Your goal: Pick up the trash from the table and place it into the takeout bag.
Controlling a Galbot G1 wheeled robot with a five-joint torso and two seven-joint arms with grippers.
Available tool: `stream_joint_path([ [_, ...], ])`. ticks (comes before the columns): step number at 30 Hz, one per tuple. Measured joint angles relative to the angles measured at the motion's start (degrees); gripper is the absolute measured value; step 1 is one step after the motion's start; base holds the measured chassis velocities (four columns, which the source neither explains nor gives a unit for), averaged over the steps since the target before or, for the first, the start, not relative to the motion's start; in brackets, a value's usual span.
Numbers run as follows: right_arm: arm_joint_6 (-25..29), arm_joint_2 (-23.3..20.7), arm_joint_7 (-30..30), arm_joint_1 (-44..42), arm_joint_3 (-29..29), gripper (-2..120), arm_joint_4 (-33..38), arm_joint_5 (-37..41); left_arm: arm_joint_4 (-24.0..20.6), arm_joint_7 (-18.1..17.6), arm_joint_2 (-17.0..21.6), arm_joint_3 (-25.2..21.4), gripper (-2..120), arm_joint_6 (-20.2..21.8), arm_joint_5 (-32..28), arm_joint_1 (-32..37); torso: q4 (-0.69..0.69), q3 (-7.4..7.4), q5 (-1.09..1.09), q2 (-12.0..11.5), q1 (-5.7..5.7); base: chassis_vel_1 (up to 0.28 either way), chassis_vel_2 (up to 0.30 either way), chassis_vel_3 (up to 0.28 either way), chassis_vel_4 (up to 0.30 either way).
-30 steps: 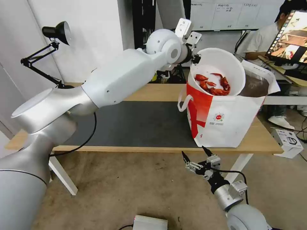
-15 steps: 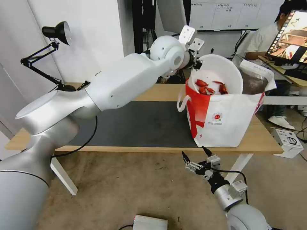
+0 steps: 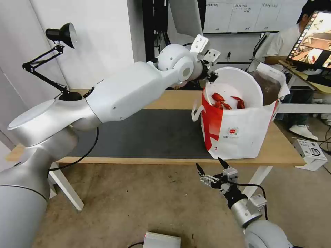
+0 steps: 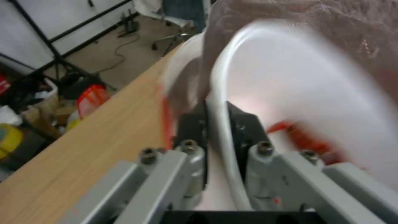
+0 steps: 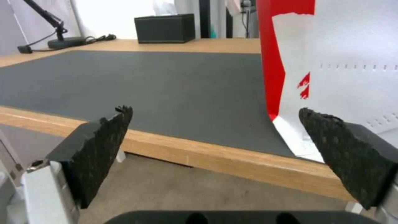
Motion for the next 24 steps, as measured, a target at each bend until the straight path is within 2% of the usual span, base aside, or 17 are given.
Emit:
stream_joint_path([
  [2, 0.0, 0.0, 0.0, 0.0, 0.0, 100, 0.0, 0.0, 0.0, 0.04, -0.05, -0.1, 27, -0.01, -0.31, 0.01, 0.0, 0.0, 0.0, 0.0, 0.0, 0.0, 0.0, 0.0, 0.0],
  [4, 0.0, 0.0, 0.0, 0.0, 0.0, 100, 0.0, 0.0, 0.03, 0.04, -0.03, -0.11, 30, -0.02, -0.36, 0.0, 0.0, 0.0, 0.0, 0.0, 0.0, 0.0, 0.0, 0.0, 0.0],
  [6, 0.0, 0.0, 0.0, 0.0, 0.0, 100, 0.0, 0.0, 0.06, -0.03, 0.21, -0.19, 42, -0.01, -0.48, 0.0, 0.0, 0.0, 0.0, 0.0, 0.0, 0.0, 0.0, 0.0, 0.0],
  [7, 0.0, 0.0, 0.0, 0.0, 0.0, 100, 0.0, 0.0, 0.06, -0.03, 0.21, -0.19, 42, -0.01, -0.48, 0.0, 0.0, 0.0, 0.0, 0.0, 0.0, 0.0, 0.0, 0.0, 0.0],
  [9, 0.0, 0.0, 0.0, 0.0, 0.0, 100, 0.0, 0.0, -0.28, -0.59, 0.82, -0.77, 52, -0.33, -0.51, 0.42, -0.01, 0.0, 0.0, 0.0, 0.0, 0.0, 0.0, 0.0, 0.0],
  [10, 0.0, 0.0, 0.0, 0.0, 0.0, 100, 0.0, 0.0, -0.28, -0.59, 0.82, -0.77, 52, -0.33, -0.51, 0.42, -0.01, 0.0, 0.0, 0.0, 0.0, 0.0, 0.0, 0.0, 0.0],
  [12, 0.0, 0.0, 0.0, 0.0, 0.0, 100, 0.0, 0.0, -1.47, -1.68, 2.53, -1.86, 64, -1.76, -0.67, 1.22, -0.01, 0.0, 0.0, 0.0, 0.0, 0.0, 0.0, 0.0, 0.0],
  [14, 0.0, 0.0, 0.0, 0.0, 0.0, 100, 0.0, 0.0, -1.93, -1.98, 3.18, -2.19, 66, -2.23, -0.56, 1.46, -0.01, 0.0, 0.0, 0.0, 0.0, 0.0, 0.0, 0.0, 0.0],
  [15, 0.0, 0.0, 0.0, 0.0, 0.0, 100, 0.0, 0.0, -3.42, -2.76, 5.2, -3.12, 75, -3.26, -0.32, 2.17, -0.01, 0.0, 0.0, 0.0, 0.0, 0.0, 0.0, 0.0, 0.0],
  [17, 0.0, 0.0, 0.0, 0.0, 0.0, 100, 0.0, 0.0, -4.3, -3.22, 6.4, -3.74, 78, -3.63, -0.35, 2.64, 0.0, 0.0, -0.01, 0.0, 0.0, 0.0, 0.0, 0.0, 0.0],
  [20, 0.0, 0.0, 0.0, 0.0, 0.0, 100, 0.0, 0.0, -8.64, -4.23, 11.84, -6.14, 93, -5.33, -0.41, 4.93, 0.0, 0.0, -0.02, 0.0, 0.0, 0.0, 0.0, 0.0, 0.0],
  [21, 0.0, 0.0, 0.0, 0.0, 0.0, 100, 0.0, 0.0, -8.64, -4.23, 11.84, -6.14, 93, -5.33, -0.41, 4.93, 0.0, 0.0, -0.02, 0.0, 0.0, 0.0, 0.0, 0.0, 0.0],
  [24, 0.0, 0.0, 0.0, 0.0, 0.0, 100, 0.0, 0.0, -16.15, -5.85, 19.2, -10.3, 99, -5.38, -0.34, 9.67, -0.01, 0.0, -0.02, 0.0, 0.0, 0.0, 0.0, 0.0, 0.0],
])
